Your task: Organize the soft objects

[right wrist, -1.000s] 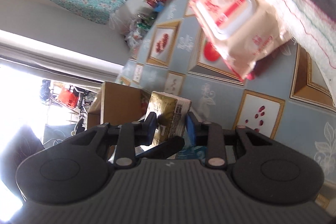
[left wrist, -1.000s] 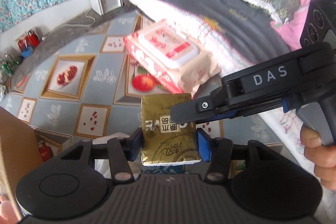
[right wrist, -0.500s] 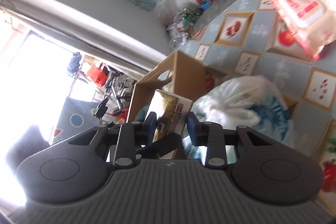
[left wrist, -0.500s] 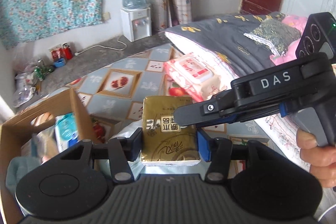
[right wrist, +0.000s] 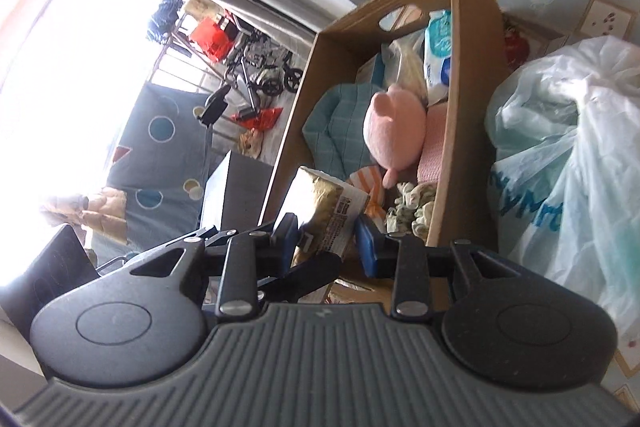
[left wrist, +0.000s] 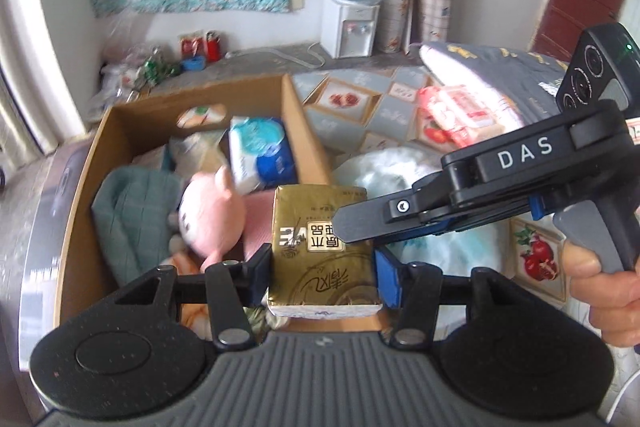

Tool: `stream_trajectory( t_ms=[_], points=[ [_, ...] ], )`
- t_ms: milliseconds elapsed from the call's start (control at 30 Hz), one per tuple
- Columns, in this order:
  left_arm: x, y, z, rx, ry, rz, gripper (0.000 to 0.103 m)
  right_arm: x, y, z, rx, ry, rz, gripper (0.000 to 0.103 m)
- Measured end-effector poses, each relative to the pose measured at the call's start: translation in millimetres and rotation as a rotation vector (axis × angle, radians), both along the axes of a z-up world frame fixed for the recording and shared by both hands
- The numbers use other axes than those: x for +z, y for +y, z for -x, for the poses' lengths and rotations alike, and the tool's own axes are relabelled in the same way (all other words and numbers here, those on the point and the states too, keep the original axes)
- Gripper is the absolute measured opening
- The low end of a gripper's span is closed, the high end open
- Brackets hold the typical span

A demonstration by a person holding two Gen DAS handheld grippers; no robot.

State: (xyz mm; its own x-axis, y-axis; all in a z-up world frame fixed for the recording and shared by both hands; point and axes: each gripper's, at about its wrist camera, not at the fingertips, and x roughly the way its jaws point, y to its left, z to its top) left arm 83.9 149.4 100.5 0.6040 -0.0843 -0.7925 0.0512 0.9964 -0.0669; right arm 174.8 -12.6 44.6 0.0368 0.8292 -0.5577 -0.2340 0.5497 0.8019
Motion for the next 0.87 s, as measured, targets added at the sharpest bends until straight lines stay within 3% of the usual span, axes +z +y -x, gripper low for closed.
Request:
stream_trajectory(
  t_ms=[200,367,500,667,867],
  points=[
    [-38,31,-3,0.023,0.078,0.055,0.054,-36,33,-3,0.062,0.059,0.064,0.032],
    [-65,36,-17,-0.009,0.123,0.096,0.054,-54,30,-15,0.079,0.076,0.09,0.03],
    [-89,41,-31,-0.017,0.185,0.149,0.054,-47,14,-22,0.057,0.028,0.097,0.032],
    [-116,42,-44,-0.007,0.257,0.186,0.054,-42,-11,-30,-0.003,0.031,0.063,0.035],
    [-123,39,-54,0.008,0.265,0.219,0.055,-44,-35,-32,-0.06,0.016,0.057,0.038]
  ],
)
